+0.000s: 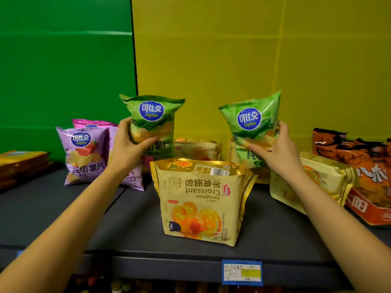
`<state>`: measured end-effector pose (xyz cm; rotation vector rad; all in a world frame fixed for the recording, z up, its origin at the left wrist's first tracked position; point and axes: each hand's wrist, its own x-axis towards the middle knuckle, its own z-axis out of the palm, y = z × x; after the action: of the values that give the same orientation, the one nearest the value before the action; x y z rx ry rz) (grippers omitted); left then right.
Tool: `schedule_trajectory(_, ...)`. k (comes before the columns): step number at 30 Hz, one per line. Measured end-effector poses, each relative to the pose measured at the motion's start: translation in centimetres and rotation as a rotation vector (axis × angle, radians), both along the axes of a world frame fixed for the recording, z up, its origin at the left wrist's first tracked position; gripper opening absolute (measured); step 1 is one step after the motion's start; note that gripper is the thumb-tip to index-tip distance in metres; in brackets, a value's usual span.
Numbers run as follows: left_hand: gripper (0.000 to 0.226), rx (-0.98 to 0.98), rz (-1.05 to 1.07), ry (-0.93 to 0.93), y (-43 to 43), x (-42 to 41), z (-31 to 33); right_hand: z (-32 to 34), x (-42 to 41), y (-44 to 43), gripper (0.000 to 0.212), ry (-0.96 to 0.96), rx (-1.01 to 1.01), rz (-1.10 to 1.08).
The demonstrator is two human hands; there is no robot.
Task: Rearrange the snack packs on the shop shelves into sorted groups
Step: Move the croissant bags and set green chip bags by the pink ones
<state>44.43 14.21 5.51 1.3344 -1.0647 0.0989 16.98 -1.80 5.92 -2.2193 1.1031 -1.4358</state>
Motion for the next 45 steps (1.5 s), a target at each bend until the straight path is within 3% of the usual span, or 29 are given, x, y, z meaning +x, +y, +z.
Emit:
schedule_trajectory(12, 0.047, -0.188, 0.190, 0.146, 11.1, 8.4, 0.2, 7.0, 7.1, 7.4, 0.085, -0.296, 0.004, 0.286)
schedule_trajectory(18, 0.047, -0.131, 0.152, 0.151, 14.8, 14.9, -0.8, 7.7, 14.4, 12.5, 0.085, -0.338, 0.026, 0.391)
schedule_trajectory(22, 0.053, -0.081, 0.098, 0.132, 16.5, 18.4, -1.9, 5.6, 20.8, 15.2, 0.076, -0.341, 0.147, 0.479)
schedule_trajectory(27, 0.048, 0.005, 0.017, 0.103, 17.3, 20.8, -4.5, -0.2, 26.6, 16.6, 0.084, -0.348, 0.350, 0.424)
schedule_trajectory(33, 0.056, 0.065, -0.123, 0.148, 17.0, 21.4, -6.4, -6.2, 29.9, 17.9, 0.077, -0.328, 0.484, 0.367)
schedule_trajectory(35, 0.055, 0.108, -0.158, 0.123, 16.6, 21.1, -7.3, -7.5, 30.6, 18.2, 0.067, -0.286, 0.495, 0.377)
schedule_trajectory(41, 0.070, 0.168, -0.170, 0.163, 15.6, 21.6, -9.3, -8.6, 31.2, 18.6, 0.082, -0.205, 0.438, 0.356)
schedule_trajectory(45, 0.052, 0.161, -0.181, 0.163, 14.6, 21.9, -9.4, -8.8, 31.1, 18.5, 0.081, -0.137, 0.425, 0.350)
